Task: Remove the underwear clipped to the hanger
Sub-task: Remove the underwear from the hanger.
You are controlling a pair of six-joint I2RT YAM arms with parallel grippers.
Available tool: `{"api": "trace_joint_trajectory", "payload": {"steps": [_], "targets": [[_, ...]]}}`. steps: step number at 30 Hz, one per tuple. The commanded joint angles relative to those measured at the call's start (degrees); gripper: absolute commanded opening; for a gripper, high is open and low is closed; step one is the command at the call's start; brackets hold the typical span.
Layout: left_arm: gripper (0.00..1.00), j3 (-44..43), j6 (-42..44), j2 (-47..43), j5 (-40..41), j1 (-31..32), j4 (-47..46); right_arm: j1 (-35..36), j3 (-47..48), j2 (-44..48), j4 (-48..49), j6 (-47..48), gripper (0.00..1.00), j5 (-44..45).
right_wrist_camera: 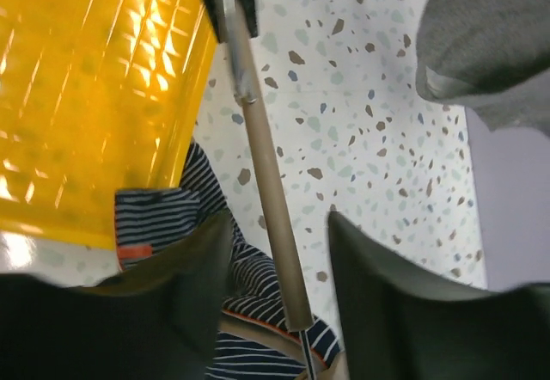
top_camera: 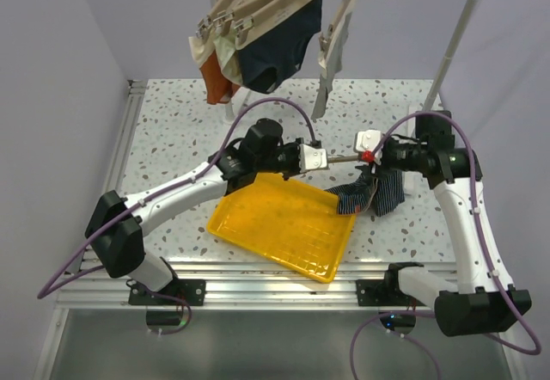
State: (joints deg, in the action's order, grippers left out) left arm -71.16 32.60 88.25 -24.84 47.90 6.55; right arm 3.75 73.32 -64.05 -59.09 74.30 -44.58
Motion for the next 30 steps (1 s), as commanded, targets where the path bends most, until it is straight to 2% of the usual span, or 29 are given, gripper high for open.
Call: {"api": "trace_joint_trajectory", "payload": {"steps": [1, 2, 5, 7, 9, 10, 11, 13, 14, 15, 19, 24, 30], "targets": [[0.00, 0.83, -4.56, -2.02, 4.62, 0.26, -3.11, 0.29, -1.51, 3.40, 13.71, -16.95, 0.59, 0.35], [0.00, 1.45, -5.87, -2.46, 5.41, 0.26, -3.81, 0.21, -1.69, 4.02, 18.96, -25.44, 0.66, 1.59], [0.00, 3.74, -7.11, -4.57, 6.38, 0.26, -4.44, -1.63, 0.85, 3.15, 20.60, -34.37, 0.71, 1.35], [0.00, 4.79, -6.59, -5.10, 6.47, 0.18, -3.39, -3.56, 5.06, 1.92, 17.97, -34.66, 0.72, -2.34], [0.00, 5.32, -6.32, -5.98, 7.96, 0.09, -2.86, -9.53, 10.40, -1.14, 13.50, -33.53, 0.73, -8.92], [0.00, 5.67, -5.71, -6.16, 9.10, 0.09, -2.42, -11.20, 13.05, -2.64, 10.26, -31.35, 0.73, -10.95], [0.00, 5.76, -5.53, -6.42, 9.54, 0.18, -2.33, -13.05, 15.86, -4.66, 0.22, -22.62, 0.73, -13.49], [0.00, 5.85, -4.83, -6.86, 9.90, -0.17, -2.06, -13.24, 25.00, -10.81, -13.53, -9.51, 0.73, -13.17], [0.00, 5.85, -4.57, -7.12, 9.81, -0.35, -2.15, -13.24, 27.47, -12.66, -25.34, 2.13, 0.73, -12.04], [0.00, 5.85, -4.30, -7.12, 9.90, -0.44, -2.06, -13.24, 31.32, -15.98, -30.16, 6.86, 0.73, -11.24], [0.00, 5.59, -4.12, -6.77, 9.46, -0.61, -1.63, -13.15, 30.57, -15.23, -31.52, 14.34, 0.72, -5.35], [0.00, 4.19, -5.96, -6.07, 8.85, -0.70, -0.31, -12.72, 26.54, -12.86, -31.52, 19.38, 0.73, -1.40], [0.00, 0.67, -9.39, -3.88, 6.12, -0.97, 2.33, -6.39, 18.88, -9.51, -31.35, 22.99, 0.72, 4.23]]}}
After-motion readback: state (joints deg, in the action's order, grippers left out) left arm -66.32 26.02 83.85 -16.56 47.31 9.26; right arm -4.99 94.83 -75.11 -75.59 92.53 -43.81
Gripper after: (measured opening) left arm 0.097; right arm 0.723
